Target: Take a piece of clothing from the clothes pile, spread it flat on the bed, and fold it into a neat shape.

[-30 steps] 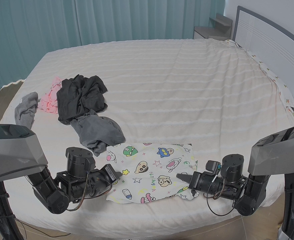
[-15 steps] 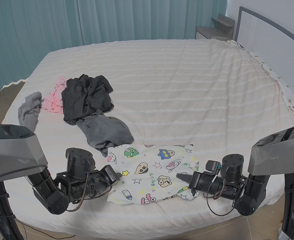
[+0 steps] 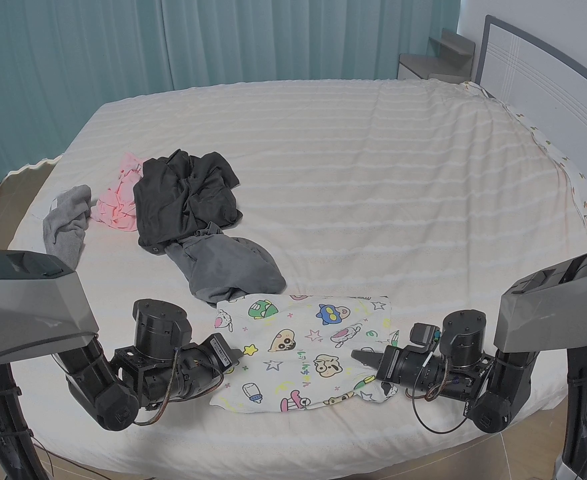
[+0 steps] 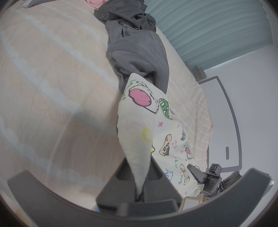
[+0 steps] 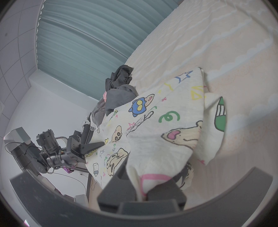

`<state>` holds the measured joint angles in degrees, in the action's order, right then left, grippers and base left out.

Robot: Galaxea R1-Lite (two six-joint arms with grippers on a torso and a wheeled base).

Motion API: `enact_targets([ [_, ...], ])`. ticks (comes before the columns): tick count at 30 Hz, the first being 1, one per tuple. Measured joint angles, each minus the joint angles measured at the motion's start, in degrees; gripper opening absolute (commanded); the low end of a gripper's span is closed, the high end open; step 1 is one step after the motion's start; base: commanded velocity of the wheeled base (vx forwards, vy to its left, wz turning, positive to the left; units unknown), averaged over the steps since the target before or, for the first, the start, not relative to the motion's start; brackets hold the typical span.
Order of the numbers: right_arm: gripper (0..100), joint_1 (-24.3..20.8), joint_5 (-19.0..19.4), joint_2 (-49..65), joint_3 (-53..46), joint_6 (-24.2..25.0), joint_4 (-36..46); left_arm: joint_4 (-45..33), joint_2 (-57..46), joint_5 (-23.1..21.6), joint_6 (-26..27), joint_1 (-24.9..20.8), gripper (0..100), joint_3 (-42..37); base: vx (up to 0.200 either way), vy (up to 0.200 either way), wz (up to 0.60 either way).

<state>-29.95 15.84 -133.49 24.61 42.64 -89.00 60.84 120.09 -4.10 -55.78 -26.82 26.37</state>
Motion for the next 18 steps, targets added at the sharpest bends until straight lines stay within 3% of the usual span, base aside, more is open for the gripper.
enact_targets([
  [2,0,0.0,0.0,0.0,-0.2,0.0,0.0,0.0,0.1,0.0,0.0,0.0,0,0.0,-0.2,0.0,0.0],
  [3,100,0.0,0.0,0.0,-0.2,0.0,0.0,0.0,0.2,0.0,0.0,0.0,0,0.1,-0.2,0.0,0.0],
  [5,100,0.0,0.0,-0.1,-0.4,0.0,0.0,0.0,0.2,0.1,0.0,0.0,0,0.1,-0.2,0.0,0.0],
  [18,100,0.1,-0.1,0.0,-1.1,-0.1,0.0,0.0,0.9,0.1,0.0,0.0,0,0.1,0.0,0.0,0.0],
])
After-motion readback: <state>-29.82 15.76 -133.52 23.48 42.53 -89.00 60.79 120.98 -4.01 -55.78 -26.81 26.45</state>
